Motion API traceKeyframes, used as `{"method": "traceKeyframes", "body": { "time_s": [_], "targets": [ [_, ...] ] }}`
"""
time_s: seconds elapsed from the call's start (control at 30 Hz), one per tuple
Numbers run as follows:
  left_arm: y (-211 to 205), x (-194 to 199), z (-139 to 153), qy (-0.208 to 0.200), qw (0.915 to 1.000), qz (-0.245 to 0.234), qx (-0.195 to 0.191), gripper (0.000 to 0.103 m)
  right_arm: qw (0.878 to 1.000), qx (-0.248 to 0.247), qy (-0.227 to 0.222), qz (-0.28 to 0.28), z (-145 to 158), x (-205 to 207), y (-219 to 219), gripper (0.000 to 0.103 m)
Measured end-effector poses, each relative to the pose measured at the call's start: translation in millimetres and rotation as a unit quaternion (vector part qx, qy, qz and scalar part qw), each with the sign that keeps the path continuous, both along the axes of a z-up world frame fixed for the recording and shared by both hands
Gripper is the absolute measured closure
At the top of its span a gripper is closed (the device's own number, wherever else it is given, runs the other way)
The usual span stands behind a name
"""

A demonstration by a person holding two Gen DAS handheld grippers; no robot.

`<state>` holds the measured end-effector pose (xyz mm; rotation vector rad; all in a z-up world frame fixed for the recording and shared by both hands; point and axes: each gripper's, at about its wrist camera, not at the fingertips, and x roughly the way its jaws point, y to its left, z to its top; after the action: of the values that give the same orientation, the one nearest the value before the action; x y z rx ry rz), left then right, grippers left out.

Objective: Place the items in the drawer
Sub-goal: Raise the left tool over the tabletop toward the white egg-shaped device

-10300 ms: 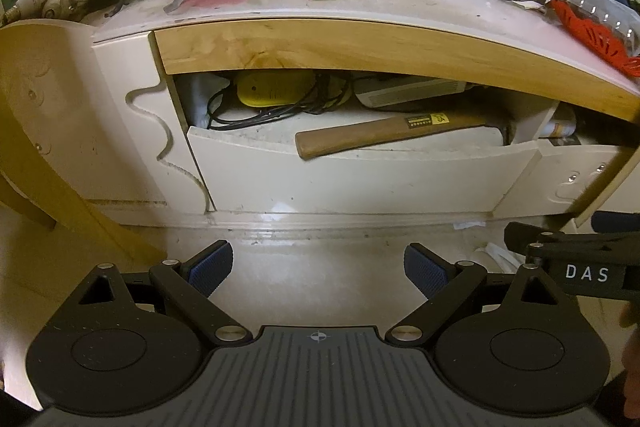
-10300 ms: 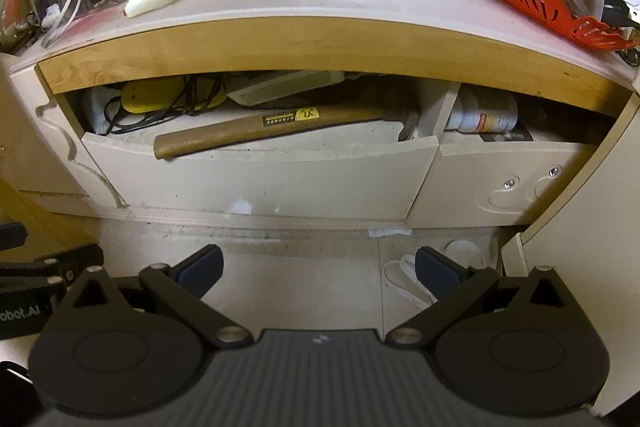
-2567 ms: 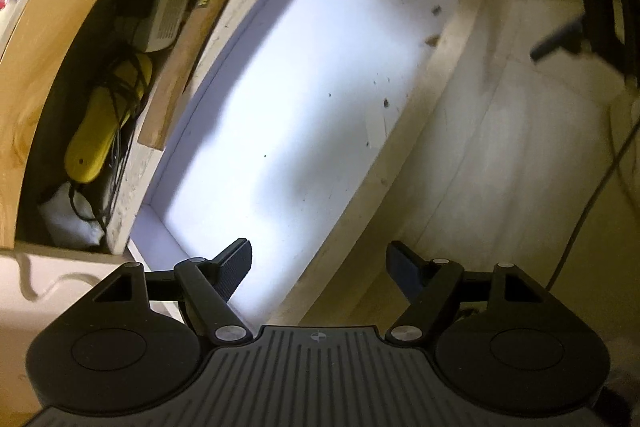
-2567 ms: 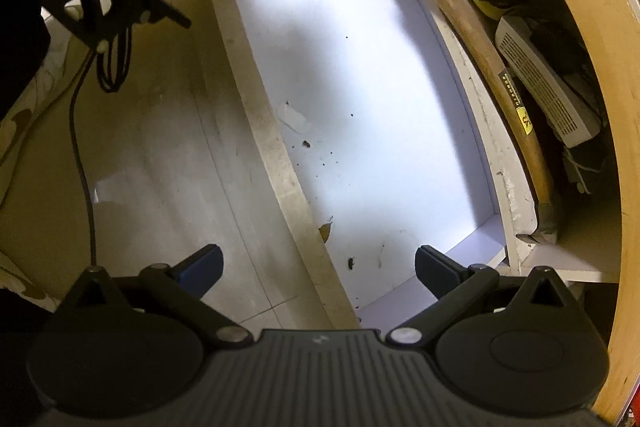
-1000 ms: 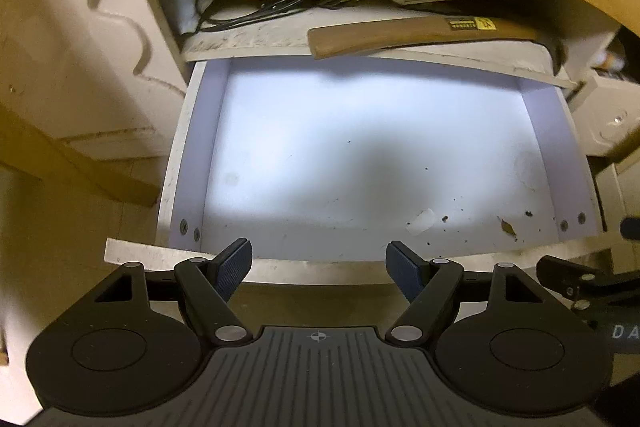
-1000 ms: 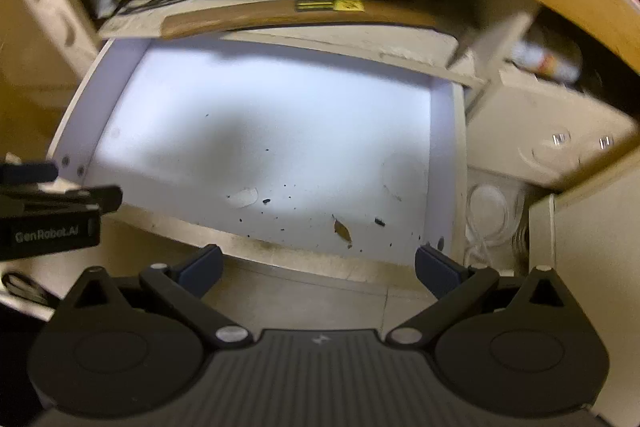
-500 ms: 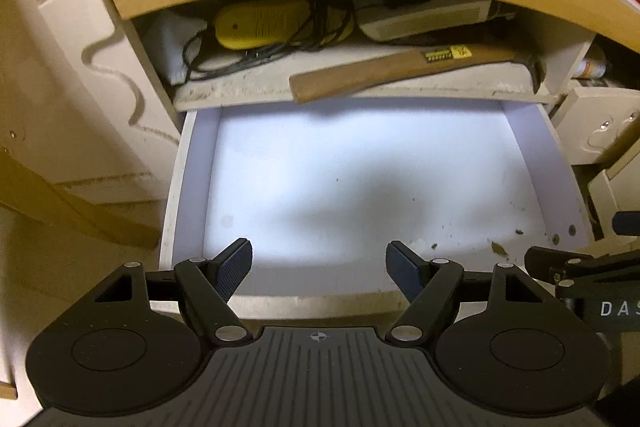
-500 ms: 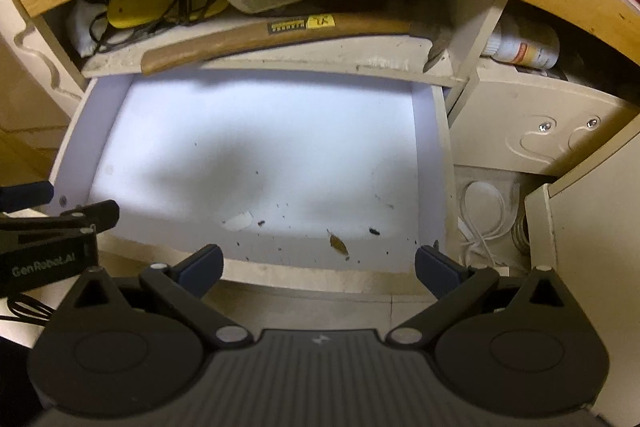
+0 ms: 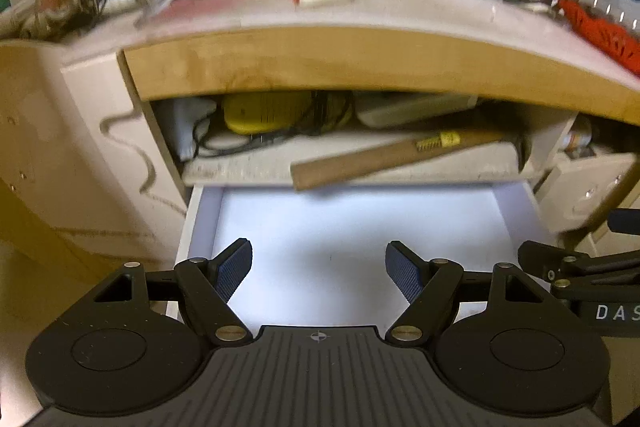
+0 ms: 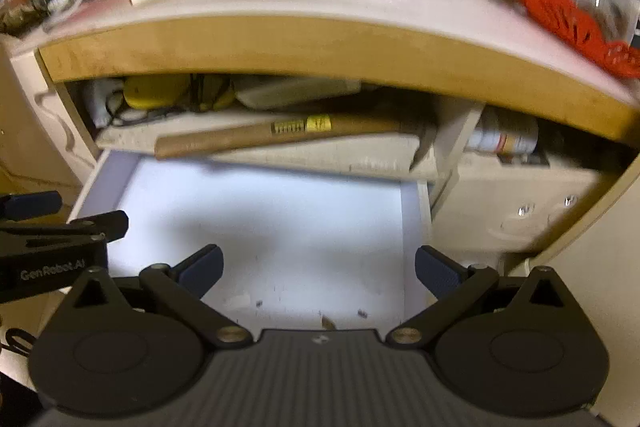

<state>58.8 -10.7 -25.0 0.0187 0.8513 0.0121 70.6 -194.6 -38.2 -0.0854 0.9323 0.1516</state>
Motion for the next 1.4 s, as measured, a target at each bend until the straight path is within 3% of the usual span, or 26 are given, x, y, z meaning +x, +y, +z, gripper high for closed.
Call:
{"method": "traceKeyframes", "body": {
  "time_s": [0.27, 0.67, 0.9, 1.23, 1.4],
  "targets": [
    [-7, 2, 27, -0.074, 0.9971, -0.008, 0.016, 0.029, 0.997, 0.009, -0.082, -0.003, 29, -1, -5, 0.001],
    [-13, -1, 52, -0.167, 0.9849, -0.02, 0.04, 0.029, 0.983, 0.023, -0.182, 0.005, 61, -9, -8, 0.001],
    [-13, -3, 62, -0.209, 0.9769, -0.016, 0.043, 0.029, 0.978, 0.027, -0.205, -0.002, 70, -10, -11, 0.001],
    [-7, 1, 71, -0.237, 0.9708, 0.004, 0.035, 0.029, 0.974, 0.026, -0.226, 0.002, 74, -13, -11, 0.001],
    [-9, 3, 70, -0.245, 0.9689, 0.003, 0.037, 0.022, 0.974, 0.025, -0.224, 0.008, 74, -13, -8, 0.001]
  ]
}}
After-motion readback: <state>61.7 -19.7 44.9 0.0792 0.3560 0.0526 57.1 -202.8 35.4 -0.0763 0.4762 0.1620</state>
